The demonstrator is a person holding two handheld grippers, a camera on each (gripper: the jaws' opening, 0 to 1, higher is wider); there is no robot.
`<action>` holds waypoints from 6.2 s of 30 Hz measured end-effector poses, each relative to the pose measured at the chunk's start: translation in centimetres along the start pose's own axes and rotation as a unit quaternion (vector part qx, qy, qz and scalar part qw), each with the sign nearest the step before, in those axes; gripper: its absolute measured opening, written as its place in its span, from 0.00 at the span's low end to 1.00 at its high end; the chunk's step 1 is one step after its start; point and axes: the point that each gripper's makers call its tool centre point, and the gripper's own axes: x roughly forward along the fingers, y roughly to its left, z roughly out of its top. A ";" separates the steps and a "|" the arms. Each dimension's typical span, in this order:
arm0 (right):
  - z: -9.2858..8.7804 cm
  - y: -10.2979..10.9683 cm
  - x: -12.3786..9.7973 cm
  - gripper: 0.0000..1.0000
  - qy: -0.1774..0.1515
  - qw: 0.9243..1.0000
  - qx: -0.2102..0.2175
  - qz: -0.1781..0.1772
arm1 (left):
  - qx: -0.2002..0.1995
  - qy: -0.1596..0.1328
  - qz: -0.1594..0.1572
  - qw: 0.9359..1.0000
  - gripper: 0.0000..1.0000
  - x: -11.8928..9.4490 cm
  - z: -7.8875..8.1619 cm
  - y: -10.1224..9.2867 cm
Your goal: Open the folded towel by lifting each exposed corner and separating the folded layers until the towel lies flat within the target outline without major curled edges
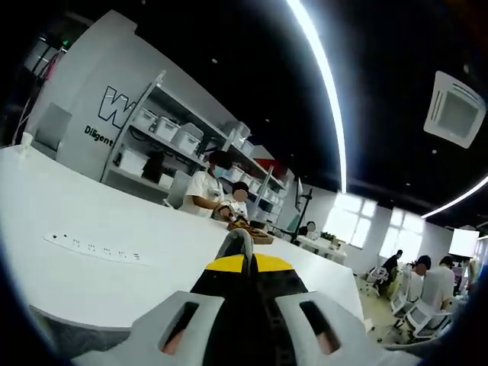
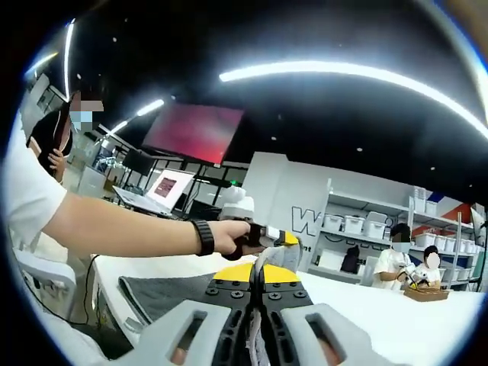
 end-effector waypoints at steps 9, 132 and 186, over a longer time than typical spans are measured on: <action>-0.2 -0.7 -0.5 0.00 0.001 1.000 -0.005 -0.006 | -0.005 -0.005 -0.011 1.000 0.00 0.9 -0.2 -0.8; -9.2 -6.1 -4.2 0.00 0.107 0.992 -0.039 -0.060 | -0.079 0.050 -0.013 0.996 0.00 5.4 -11.1 1.1; -12.0 -9.0 -6.7 0.00 0.134 0.985 -0.037 -0.100 | -0.088 0.075 -0.021 0.993 0.00 8.6 -14.3 -0.6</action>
